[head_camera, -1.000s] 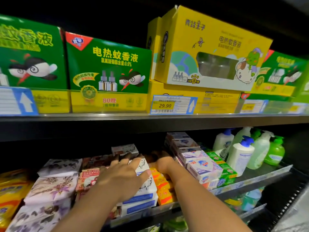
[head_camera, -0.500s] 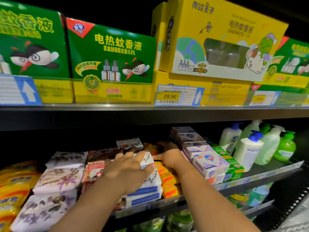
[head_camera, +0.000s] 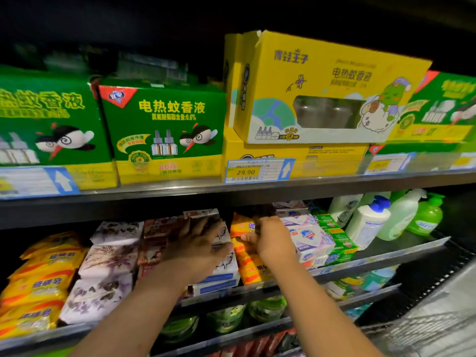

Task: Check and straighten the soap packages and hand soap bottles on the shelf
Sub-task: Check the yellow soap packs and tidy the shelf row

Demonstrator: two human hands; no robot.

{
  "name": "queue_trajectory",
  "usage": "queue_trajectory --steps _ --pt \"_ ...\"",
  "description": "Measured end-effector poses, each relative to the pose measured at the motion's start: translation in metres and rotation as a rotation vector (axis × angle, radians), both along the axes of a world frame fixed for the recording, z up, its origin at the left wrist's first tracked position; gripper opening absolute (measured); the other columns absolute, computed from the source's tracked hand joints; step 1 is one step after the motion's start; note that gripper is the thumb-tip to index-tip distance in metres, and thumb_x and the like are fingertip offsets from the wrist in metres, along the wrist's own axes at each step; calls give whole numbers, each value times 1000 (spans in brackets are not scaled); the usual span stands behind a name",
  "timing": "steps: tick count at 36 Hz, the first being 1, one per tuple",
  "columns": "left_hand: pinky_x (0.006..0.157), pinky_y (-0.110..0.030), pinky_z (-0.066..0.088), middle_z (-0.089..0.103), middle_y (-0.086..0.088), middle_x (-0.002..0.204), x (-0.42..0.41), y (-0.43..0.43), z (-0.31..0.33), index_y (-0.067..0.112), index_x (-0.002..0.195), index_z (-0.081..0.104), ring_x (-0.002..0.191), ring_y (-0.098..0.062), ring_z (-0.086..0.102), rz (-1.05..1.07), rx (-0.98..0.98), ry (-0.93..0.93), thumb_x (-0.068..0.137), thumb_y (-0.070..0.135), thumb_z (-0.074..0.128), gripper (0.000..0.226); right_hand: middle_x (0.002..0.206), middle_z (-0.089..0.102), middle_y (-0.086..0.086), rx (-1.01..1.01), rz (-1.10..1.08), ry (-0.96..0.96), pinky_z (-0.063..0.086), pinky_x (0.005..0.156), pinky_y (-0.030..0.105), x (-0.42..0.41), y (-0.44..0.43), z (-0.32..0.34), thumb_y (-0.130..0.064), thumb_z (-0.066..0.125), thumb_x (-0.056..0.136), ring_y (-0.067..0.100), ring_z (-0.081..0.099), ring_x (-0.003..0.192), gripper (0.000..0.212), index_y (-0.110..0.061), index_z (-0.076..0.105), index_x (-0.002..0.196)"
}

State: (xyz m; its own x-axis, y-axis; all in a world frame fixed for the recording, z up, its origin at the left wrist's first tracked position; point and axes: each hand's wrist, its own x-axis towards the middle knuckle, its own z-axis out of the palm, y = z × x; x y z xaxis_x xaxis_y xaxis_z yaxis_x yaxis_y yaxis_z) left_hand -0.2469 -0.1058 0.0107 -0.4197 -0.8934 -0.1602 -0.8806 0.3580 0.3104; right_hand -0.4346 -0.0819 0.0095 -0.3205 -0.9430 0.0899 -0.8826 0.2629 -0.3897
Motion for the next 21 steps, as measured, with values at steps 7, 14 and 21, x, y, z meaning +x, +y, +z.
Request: queue_trajectory --steps 7,14,21 --pt "123 -41 1 -2 14 164 -1 4 5 47 154 6 151 -22 -9 17 -34 32 96 67 32 67 114 62 3 -231 73 -60 42 87 31 -17 40 7 -42 75 85 22 57 107 48 -17 64 125" --pt "117 -42 29 20 18 160 6 13 4 44 151 23 147 -16 20 -163 -376 205 87 70 30 70 91 68 -3 -260 64 -695 53 75 29 -27 76 3 -60 78 68 20 62 82 40 -34 67 97" --pt "97 -21 43 60 15 126 0 58 -2 36 127 55 115 -3 52 -402 -386 524 88 51 62 43 70 61 -3 -155 208 -1121 45 62 16 -12 97 -4 -15 81 82 1 57 62 10 -18 71 83"
